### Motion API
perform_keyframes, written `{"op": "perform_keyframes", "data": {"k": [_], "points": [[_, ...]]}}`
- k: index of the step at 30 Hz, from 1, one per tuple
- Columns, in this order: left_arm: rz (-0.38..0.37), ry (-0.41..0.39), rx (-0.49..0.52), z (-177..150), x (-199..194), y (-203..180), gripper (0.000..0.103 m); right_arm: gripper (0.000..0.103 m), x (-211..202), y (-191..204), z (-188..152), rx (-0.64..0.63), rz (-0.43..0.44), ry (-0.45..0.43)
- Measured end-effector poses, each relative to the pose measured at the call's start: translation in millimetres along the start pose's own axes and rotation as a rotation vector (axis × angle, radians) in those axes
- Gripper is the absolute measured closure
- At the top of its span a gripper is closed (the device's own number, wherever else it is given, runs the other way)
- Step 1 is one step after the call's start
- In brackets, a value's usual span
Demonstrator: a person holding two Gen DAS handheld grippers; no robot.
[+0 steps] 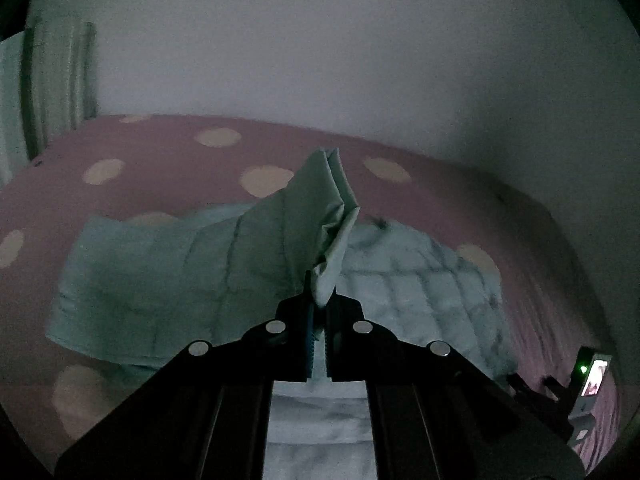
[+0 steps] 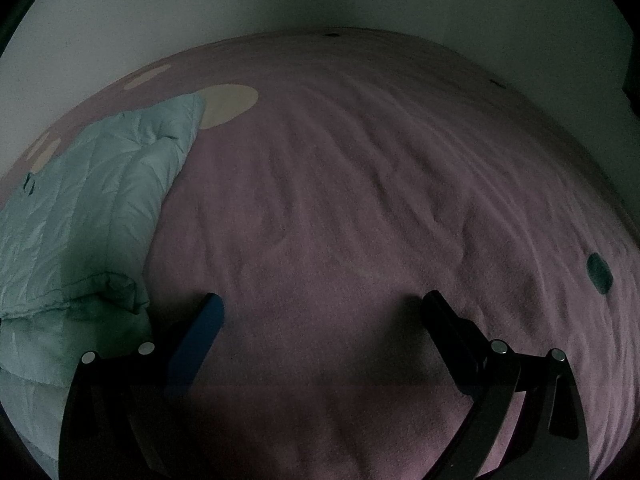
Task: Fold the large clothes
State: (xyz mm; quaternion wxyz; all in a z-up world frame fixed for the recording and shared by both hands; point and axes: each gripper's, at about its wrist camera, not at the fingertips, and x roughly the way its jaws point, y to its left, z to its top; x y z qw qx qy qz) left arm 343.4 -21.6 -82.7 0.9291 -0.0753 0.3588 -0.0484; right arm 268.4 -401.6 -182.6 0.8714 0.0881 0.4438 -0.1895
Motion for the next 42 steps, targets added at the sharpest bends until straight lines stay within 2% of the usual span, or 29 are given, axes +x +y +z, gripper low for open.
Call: {"op": "perform_keyframes", "data": {"k": [9, 17, 25, 27, 30, 31, 32, 35, 38, 42], "points": [[-0.075, 0.113, 0.106, -33.2, 47.5, -94.1, 0.099, 0.005, -0.8, 0.9, -0.2, 0.004, 0.002, -0.001], [-0.085, 0.178, 0.151, -50.0, 84.3, -133.0, 0.099, 0.005, -0.7, 2.1, 0.0, 0.007, 0.005, -0.001], [-0.087, 0.232, 0.174, -65.9, 110.9, -154.4, 0.098, 0.005, -0.1, 2.6, -0.2, 0.008, 0.004, -0.001], [-0.085, 0.241, 0.178, -68.4, 110.7, -156.0, 0.095, 0.005, -0.2, 3.1, 0.0, 0.008, 0.004, -0.002], [-0.107, 0.236, 0.188, -66.9, 102.7, -157.1, 0.071, 0.005, 0.0, 3.0, 0.0, 0.009, 0.005, -0.002], [-0.111, 0.229, 0.189, -67.4, 95.8, -158.6, 0.060, 0.005, 0.0, 3.3, 0.1, 0.009, 0.005, -0.001], [-0.118, 0.215, 0.193, -65.6, 88.8, -157.3, 0.055, 0.005, -0.1, 3.0, -0.1, 0.009, 0.004, -0.002], [-0.130, 0.184, 0.210, -61.5, 65.6, -148.7, 0.046, 0.005, 0.1, 3.7, -0.1, 0.008, 0.003, -0.002], [-0.122, 0.153, 0.211, -56.6, 42.4, -123.3, 0.042, 0.005, 0.1, 3.6, -0.2, 0.010, 0.005, -0.001], [-0.035, 0.096, 0.194, -51.2, 15.4, -62.9, 0.040, 0.005, -0.1, 3.8, 0.6, 0.014, 0.011, 0.000]]}}
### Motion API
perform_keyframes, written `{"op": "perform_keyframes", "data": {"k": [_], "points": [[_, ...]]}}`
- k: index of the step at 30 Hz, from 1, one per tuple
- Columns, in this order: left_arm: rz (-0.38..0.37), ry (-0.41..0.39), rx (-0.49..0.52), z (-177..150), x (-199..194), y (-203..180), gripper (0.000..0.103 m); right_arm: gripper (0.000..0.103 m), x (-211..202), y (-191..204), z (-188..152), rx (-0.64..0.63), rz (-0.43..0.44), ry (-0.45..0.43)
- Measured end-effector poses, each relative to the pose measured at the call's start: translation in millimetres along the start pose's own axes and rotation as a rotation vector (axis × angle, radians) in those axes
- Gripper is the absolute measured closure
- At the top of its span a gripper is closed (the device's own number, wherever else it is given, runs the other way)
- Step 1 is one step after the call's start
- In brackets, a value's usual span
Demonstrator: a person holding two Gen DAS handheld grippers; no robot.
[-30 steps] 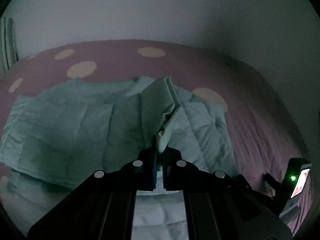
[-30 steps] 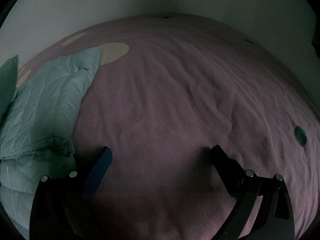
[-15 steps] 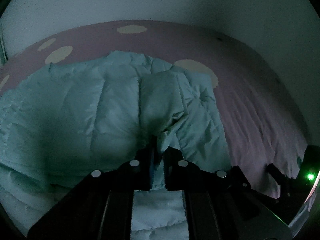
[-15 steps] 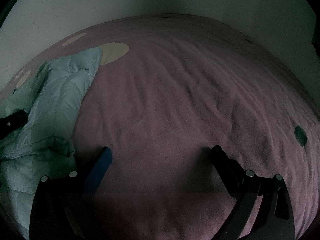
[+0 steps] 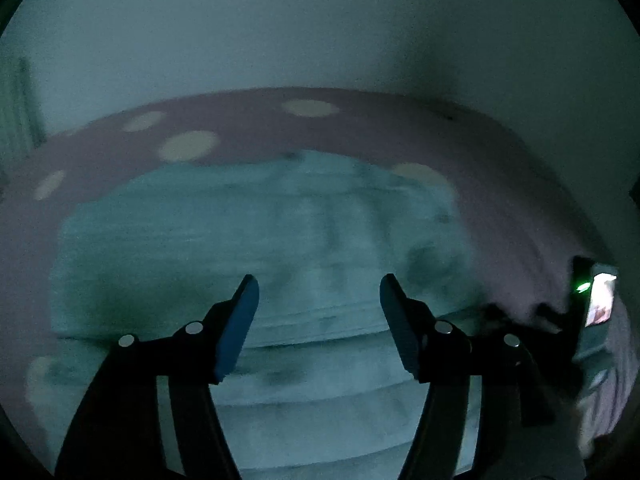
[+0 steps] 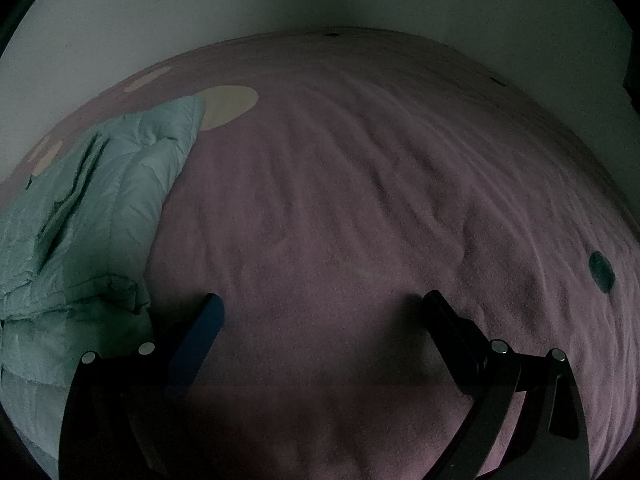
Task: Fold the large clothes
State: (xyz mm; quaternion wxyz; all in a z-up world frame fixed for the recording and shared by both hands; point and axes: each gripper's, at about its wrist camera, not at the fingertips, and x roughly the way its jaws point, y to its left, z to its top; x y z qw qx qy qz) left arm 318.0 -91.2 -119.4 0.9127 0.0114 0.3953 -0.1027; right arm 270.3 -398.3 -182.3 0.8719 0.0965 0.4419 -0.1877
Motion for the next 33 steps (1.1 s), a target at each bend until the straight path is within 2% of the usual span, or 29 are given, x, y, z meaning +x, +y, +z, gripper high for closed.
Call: {"op": "perform_keyframes", "data": {"k": [4, 7, 9, 13, 14, 15, 17, 21, 22, 24, 27, 30, 33], "points": [[0.139, -0.008, -0.091, -15.3, -16.0, 87.4, 0.040, 0.005, -14.7, 4.5, 4.9, -0.023, -0.013, -0.001], [0.232, 0.007, -0.169, -29.1, -21.4, 147.9, 0.040, 0.005, -48.4, 11.4, 13.9, -0.010, -0.004, -0.080], [0.284, 0.017, -0.224, -37.7, -22.5, 182.1, 0.040, 0.005, -75.1, 31.5, 21.2, -0.025, 0.063, -0.133], [0.329, 0.036, -0.294, -47.1, -19.4, 222.4, 0.040, 0.006, -85.5, 81.8, 30.3, -0.106, 0.182, -0.128], [0.333, 0.039, -0.303, -48.8, -19.1, 227.6, 0.040, 0.009, -81.8, 96.3, 33.6, -0.118, 0.204, -0.115], [0.336, 0.042, -0.307, -49.7, -18.3, 231.4, 0.040, 0.020, -75.8, 108.5, 37.0, -0.125, 0.222, -0.094], [0.340, 0.044, -0.306, -49.7, -17.1, 237.1, 0.040, 0.032, -59.6, 125.9, 42.8, -0.122, 0.251, -0.034], [0.335, 0.047, -0.301, -49.5, -9.0, 243.9, 0.040, 0.033, -26.5, 145.7, 48.1, -0.100, 0.286, 0.054], [0.333, 0.046, -0.305, -50.4, -13.2, 246.2, 0.040, 0.037, -18.4, 151.5, 47.9, -0.098, 0.287, 0.073], [0.321, 0.045, -0.314, -48.5, -12.1, 248.7, 0.040, 0.084, -8.1, 153.9, 47.4, -0.098, 0.298, 0.114], [0.303, 0.036, -0.317, -42.4, -8.1, 250.7, 0.040, 0.094, -8.8, 150.4, 49.6, -0.091, 0.313, 0.108], [0.282, 0.019, -0.303, -33.6, -3.6, 246.2, 0.040, 0.094, -15.0, 142.6, 51.3, -0.093, 0.265, 0.058], [0.281, 0.015, -0.278, -25.4, 8.3, 240.4, 0.040, 0.094, -9.0, 132.5, 50.7, -0.101, 0.220, 0.058]]}}
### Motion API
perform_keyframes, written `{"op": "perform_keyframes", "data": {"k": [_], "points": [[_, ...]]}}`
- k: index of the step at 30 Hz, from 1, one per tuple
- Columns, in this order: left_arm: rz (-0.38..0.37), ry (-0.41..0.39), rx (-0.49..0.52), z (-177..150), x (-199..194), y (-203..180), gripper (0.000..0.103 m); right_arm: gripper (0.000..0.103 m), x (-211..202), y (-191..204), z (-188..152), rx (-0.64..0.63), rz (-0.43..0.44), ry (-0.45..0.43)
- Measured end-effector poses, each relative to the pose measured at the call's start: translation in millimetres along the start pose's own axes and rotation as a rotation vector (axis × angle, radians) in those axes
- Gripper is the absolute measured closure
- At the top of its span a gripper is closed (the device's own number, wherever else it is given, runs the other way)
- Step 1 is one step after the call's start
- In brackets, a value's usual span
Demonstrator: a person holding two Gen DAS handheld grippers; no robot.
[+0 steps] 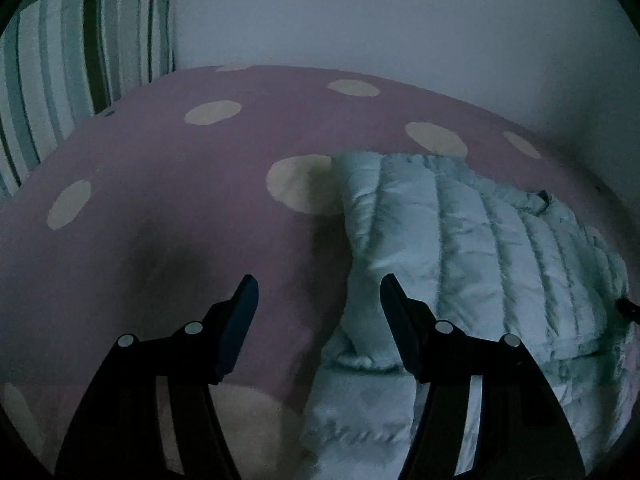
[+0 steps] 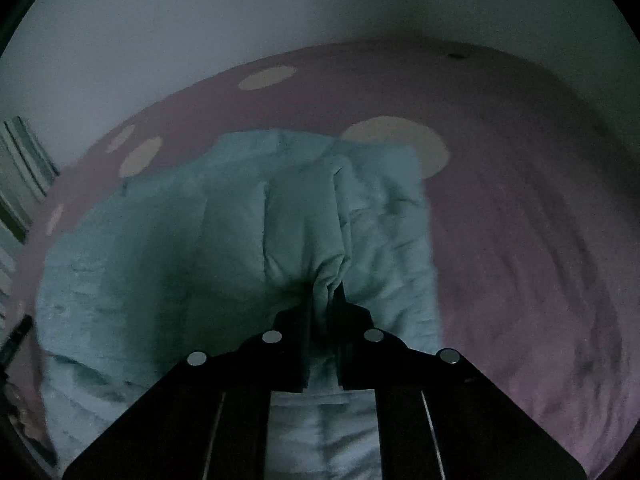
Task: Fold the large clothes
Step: 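Grasp the jacket hem with the right tool while the left tool grasps beside it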
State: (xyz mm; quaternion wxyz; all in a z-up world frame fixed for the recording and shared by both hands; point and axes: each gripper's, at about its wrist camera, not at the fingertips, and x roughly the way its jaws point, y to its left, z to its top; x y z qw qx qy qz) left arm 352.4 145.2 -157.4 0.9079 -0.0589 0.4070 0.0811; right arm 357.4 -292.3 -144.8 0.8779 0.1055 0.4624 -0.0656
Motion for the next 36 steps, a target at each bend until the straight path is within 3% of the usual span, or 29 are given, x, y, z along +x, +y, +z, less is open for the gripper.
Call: {"op": "perform_keyframes", "data": {"k": [10, 16, 17, 20, 23, 25, 29, 32, 36], "points": [[0.084, 0.129, 0.110, -5.7, 57.1, -22.3, 0.038, 0.096, 41.8, -1.2, -3.8, -0.039, -0.006, 0.058], [0.095, 0.119, 0.103, -1.0, 49.0, -18.4, 0.038, 0.093, 32.7, -5.7, 1.5, -0.017, 0.038, 0.047], [0.106, 0.104, 0.101, 0.2, 42.0, -17.5, 0.038, 0.090, 22.6, -7.9, 2.4, -0.016, 0.023, 0.032], [0.082, 0.032, 0.064, 5.6, 13.8, -16.6, 0.038, 0.065, -6.5, 1.6, 4.7, -0.023, -0.014, -0.073], [-0.002, -0.004, 0.044, 11.3, -2.1, -29.9, 0.038, 0.061, -23.1, 23.7, 4.8, -0.053, 0.006, -0.137], [-0.049, -0.002, 0.068, 11.6, -3.0, -49.1, 0.038, 0.061, -19.5, 40.6, 4.0, -0.081, 0.054, -0.130], [-0.046, 0.041, 0.138, 4.9, 19.8, -81.5, 0.038, 0.061, 9.3, 70.7, -1.1, -0.157, 0.083, -0.072], [-0.025, 0.114, 0.159, -4.5, 45.7, -90.8, 0.038, 0.061, 41.0, 71.7, -8.8, -0.164, 0.075, 0.028], [-0.039, 0.140, 0.170, -10.5, 58.8, -92.5, 0.036, 0.061, 47.6, 69.8, -7.3, -0.157, 0.089, 0.026]]}}
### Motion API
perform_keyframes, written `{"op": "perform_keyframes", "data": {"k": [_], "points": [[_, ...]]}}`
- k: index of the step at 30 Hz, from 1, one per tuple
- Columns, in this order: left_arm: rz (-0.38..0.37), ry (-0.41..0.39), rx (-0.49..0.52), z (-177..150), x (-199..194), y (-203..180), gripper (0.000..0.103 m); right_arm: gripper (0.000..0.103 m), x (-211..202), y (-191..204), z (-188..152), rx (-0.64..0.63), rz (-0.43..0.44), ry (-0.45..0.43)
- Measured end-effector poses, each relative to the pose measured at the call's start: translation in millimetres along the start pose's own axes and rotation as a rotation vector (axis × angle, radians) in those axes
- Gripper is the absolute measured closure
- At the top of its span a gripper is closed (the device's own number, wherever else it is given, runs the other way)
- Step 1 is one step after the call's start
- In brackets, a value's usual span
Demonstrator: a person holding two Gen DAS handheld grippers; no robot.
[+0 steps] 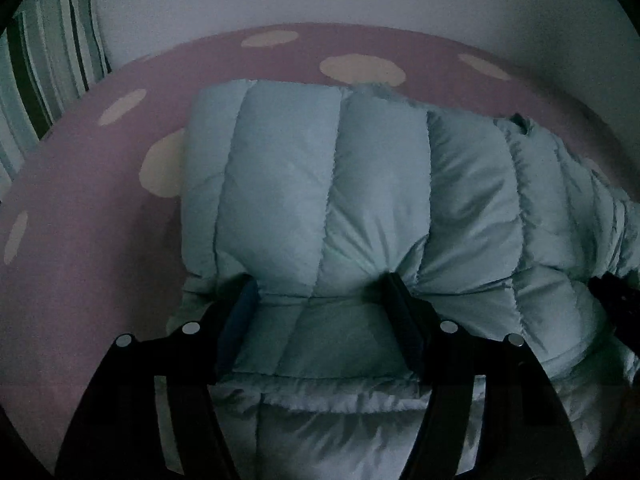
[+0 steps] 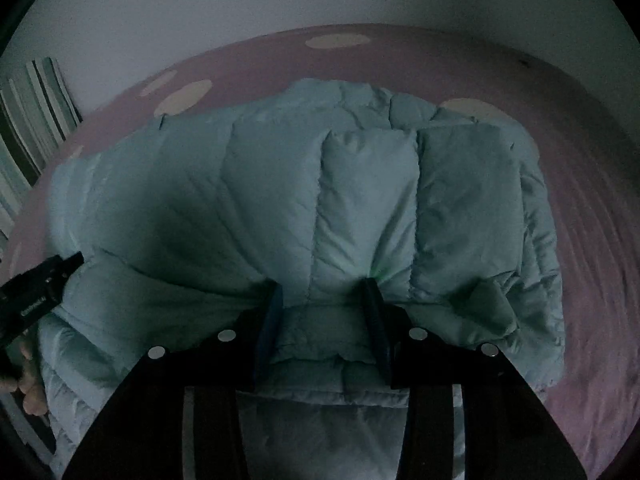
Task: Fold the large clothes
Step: 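Grasp the jacket hem with the right tool while the left tool grasps beside it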
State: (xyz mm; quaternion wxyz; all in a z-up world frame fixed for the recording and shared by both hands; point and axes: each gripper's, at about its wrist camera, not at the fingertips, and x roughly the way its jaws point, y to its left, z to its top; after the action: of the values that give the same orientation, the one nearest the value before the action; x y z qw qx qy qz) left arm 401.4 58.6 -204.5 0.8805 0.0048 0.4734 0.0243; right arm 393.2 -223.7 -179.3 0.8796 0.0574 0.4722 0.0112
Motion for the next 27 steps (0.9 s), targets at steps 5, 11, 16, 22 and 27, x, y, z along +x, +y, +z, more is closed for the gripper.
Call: {"op": "perform_keyframes", "data": {"k": [5, 11, 16, 22, 27], "points": [[0.009, -0.075, -0.025, 11.6, -29.1, 2.5, 0.039, 0.061, -24.4, 2.9, 14.8, 0.017, 0.005, -0.069], [-0.019, -0.126, -0.013, 42.8, -24.1, -15.9, 0.039, 0.061, -1.3, 14.8, 42.9, 0.011, 0.007, -0.088], [0.021, 0.033, 0.088, 48.0, 32.3, -32.0, 0.038, 0.060, 35.6, 10.7, 46.8, 0.002, 0.007, 0.012], [0.013, -0.060, 0.043, 38.8, -7.1, -23.9, 0.039, 0.060, -9.4, 12.6, 37.5, -0.005, 0.006, -0.056], [-0.020, -0.026, 0.024, 12.2, -3.7, -19.8, 0.039, 0.059, -15.7, 14.3, 4.3, -0.032, -0.012, -0.026]]}}
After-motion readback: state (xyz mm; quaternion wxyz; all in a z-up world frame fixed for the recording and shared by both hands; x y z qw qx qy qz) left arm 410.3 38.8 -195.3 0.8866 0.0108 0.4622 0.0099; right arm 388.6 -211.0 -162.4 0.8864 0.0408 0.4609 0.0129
